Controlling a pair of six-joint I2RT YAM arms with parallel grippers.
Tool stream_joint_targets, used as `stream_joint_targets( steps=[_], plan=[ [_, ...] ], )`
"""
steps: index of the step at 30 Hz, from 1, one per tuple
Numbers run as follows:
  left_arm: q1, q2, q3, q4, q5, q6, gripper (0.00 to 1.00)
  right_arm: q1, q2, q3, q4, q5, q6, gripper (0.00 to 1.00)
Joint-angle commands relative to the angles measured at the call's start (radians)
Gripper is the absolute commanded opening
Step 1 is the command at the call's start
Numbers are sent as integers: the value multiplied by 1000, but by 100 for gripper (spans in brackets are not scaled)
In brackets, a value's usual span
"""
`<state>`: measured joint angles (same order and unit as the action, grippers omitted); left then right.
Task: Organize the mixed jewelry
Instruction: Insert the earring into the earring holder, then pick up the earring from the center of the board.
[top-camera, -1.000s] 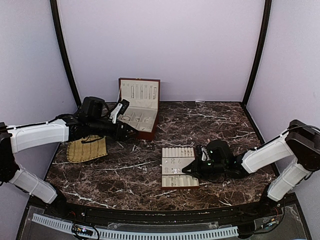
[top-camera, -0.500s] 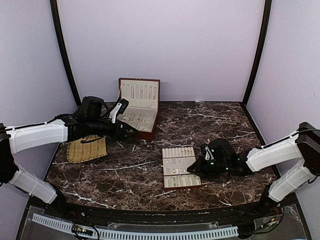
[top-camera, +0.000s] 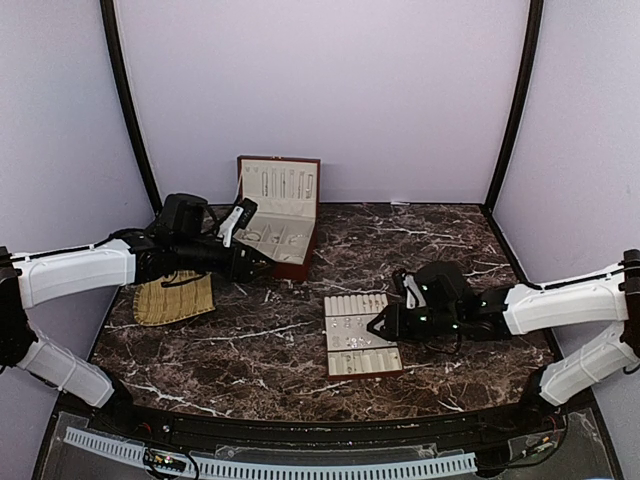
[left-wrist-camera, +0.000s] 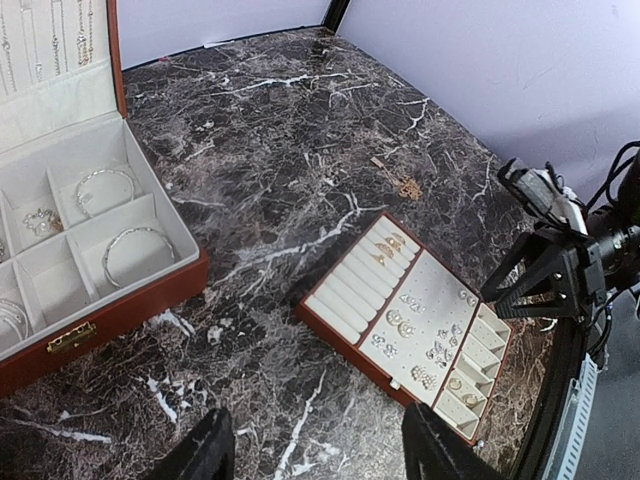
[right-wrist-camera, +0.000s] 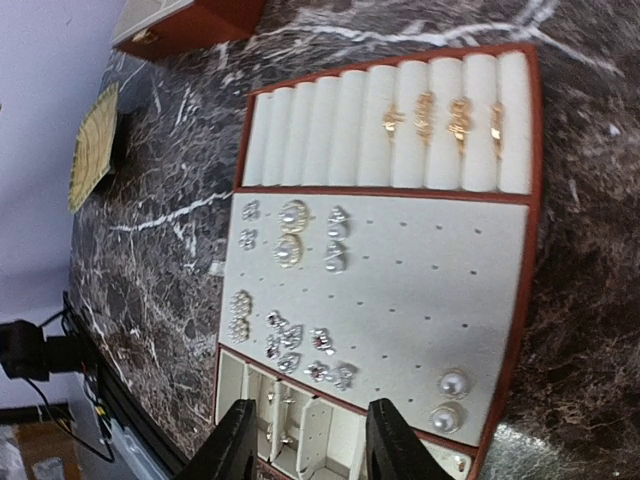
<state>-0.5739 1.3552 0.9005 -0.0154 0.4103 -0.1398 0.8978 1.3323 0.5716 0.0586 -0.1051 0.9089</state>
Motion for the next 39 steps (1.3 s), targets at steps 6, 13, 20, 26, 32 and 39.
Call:
stream_joint_targets(
  steps=[6,13,20,26,32,39],
  plan=[
    [2,-34,-15,39,-4,11,60,297,84,202,-164,123,-284,31],
    [3,-41,-17,38,-12,13,60,416,238,298,-221,185,-355,24],
    [2,-51,-19,37,-12,14,60,479,364,400,-320,294,-389,20],
    [2,-55,-20,37,-10,13,60,490,407,446,-364,346,-395,20],
    [2,-57,-20,36,-12,13,60,495,436,468,-395,368,-397,18],
    [2,-57,-20,36,-12,13,60,504,468,486,-405,367,-396,18]
  ],
)
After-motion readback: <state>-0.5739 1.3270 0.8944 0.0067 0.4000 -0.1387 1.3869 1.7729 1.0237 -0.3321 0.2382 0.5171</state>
